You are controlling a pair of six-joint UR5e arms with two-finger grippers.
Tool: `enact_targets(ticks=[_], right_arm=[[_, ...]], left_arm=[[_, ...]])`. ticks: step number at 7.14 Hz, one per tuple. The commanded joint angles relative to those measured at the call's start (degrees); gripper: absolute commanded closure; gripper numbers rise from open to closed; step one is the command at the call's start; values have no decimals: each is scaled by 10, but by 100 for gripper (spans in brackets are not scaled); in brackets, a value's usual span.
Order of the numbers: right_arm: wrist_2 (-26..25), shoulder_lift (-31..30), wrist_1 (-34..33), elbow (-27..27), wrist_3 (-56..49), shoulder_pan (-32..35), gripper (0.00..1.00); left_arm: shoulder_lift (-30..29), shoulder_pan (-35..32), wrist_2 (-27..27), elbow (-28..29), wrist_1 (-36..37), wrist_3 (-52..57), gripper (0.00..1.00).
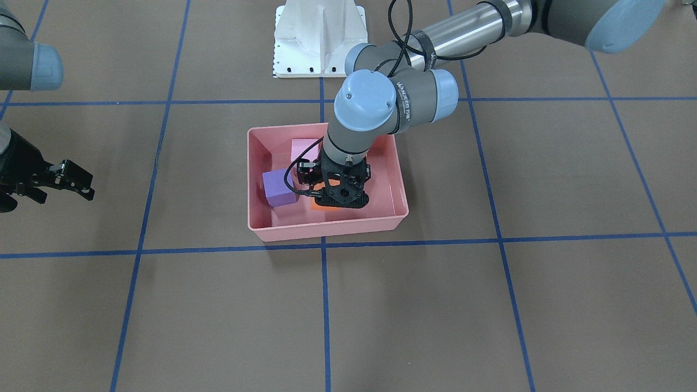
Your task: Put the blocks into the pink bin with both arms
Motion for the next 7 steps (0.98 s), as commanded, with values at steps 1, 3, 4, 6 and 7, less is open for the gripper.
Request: enact_targets(ticks=[1,3,4,6,7], right_arm=[[0,1,0,0,0,0,1],[0,2,0,-2,-1,0,1],[2,3,-1,-2,-7,15,1],[17,-5,-5,-34,-117,89,1],[41,-11,-4,-74,-187,133,1]], left_arm=[[2,4,15,4,-7,1,7],[3,-2,14,-23,0,-1,2],[12,-21,10,-76,15,0,2],[176,-86,-3,-273,80,89,2],[285,-138,-30,-345,96,202,2]])
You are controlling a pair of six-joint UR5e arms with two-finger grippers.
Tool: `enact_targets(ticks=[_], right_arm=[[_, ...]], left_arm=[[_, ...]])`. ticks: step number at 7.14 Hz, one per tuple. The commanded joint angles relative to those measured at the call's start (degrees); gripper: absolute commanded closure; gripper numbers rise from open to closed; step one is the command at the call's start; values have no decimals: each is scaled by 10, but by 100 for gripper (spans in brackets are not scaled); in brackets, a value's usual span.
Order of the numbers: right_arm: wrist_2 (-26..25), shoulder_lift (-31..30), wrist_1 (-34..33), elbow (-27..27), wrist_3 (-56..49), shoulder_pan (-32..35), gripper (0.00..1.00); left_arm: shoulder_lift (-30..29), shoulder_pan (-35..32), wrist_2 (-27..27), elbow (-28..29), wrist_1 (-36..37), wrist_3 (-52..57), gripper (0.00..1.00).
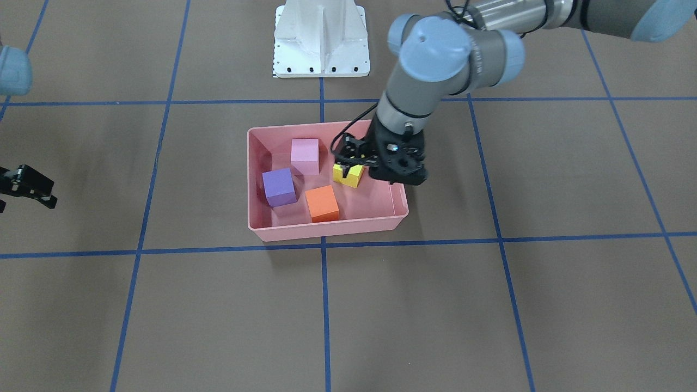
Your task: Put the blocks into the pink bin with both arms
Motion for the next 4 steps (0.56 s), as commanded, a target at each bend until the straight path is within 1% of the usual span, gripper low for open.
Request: enact_targets(ticks=[1,2,3,4], right_arm=[[44,-5,0,-82,-148,93,1],[48,-5,1,-105,-182,115,1],[49,-6,-2,-111,-187,130,1],[52,-13,-3,-113,-191,139,1]], left_arm=[[201,-133,-86,-110,24,221,2],[261,-225,-147,-97,25,331,2],[288,-301,-187,-50,25,431,2],[289,-350,-213,19,29,462,2]])
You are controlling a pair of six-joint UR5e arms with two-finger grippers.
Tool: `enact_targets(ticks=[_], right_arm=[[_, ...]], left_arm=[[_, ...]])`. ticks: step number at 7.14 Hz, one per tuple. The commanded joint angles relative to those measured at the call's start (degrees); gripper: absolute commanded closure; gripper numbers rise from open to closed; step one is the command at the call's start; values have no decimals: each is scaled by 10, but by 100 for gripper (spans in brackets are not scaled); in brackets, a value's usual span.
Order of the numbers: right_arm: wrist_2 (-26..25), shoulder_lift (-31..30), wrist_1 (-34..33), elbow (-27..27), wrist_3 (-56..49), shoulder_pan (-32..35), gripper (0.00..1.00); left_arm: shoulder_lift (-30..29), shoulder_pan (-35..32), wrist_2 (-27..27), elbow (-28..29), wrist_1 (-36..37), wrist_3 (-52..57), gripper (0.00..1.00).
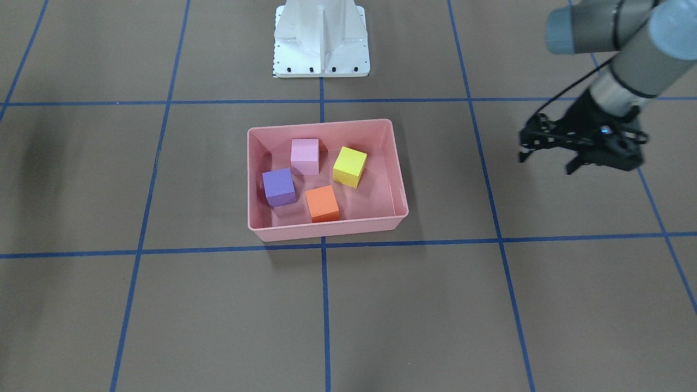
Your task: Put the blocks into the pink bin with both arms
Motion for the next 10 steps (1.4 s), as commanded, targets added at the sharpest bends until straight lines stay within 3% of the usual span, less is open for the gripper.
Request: enact_targets(ticks=[1,3,5,7,9,10], right_arm=[[4,-14,-3,-9,-14,16,1],[4,-12,-15,-9,-15,16,1],[3,-10,-24,-9,-16,16,1],[3,-10,-25,-9,-16,13,1],[0,-2,-46,-8,-16,7,1],[0,-2,-47,-3,-16,9,1]], left_arm=[[16,-108,-44,123,4,77,2],[13,-135,-35,149,6,78,2],[13,-154,-16,179,8,160,1],[-8,-154,-15,177,72,161,1],[-5,-158,-14,171,79,170,1],[24,-169,-15,143,78,187,1]])
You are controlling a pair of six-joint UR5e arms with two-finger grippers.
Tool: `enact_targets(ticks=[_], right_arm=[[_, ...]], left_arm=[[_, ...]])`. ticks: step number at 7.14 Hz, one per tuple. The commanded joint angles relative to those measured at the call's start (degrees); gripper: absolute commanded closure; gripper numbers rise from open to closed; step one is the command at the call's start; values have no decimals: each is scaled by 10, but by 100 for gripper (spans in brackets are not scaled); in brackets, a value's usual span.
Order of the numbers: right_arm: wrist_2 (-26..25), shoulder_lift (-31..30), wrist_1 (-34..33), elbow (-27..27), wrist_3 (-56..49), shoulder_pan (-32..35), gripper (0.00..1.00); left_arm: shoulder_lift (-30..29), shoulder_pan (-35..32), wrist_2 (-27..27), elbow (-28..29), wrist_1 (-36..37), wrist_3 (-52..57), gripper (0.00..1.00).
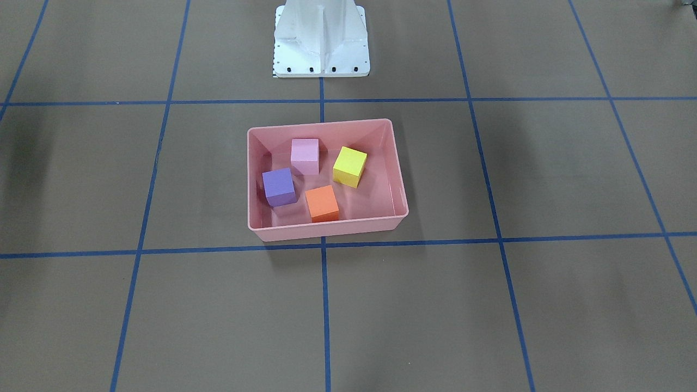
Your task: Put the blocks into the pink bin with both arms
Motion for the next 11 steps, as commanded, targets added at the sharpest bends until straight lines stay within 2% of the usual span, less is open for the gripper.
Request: enact_targets(ticks=[1,3,4,5,6,8,11], right_arm=[[0,1,-12,5,0,1,1],[1,-3,-14,7,0,6,1],[2,-9,-14,13,0,9,1],[2,-17,-14,18,0,9,1],[2,-18,-14,20,0,11,1],[1,-24,-14,20,-15,3,1],[-5,-18,-85,21,-69,3,1]], left_arm=[[71,-11,2,-64,-2,48,1],[95,-12,33,-107,4,49,1],[101,-12,29,-109,14,46,1],[101,-12,22,-110,57,46,1],[102,-12,7,-109,61,46,1],[113,-10,10,-106,56,48,1],[108,-10,9,-101,55,46,1]])
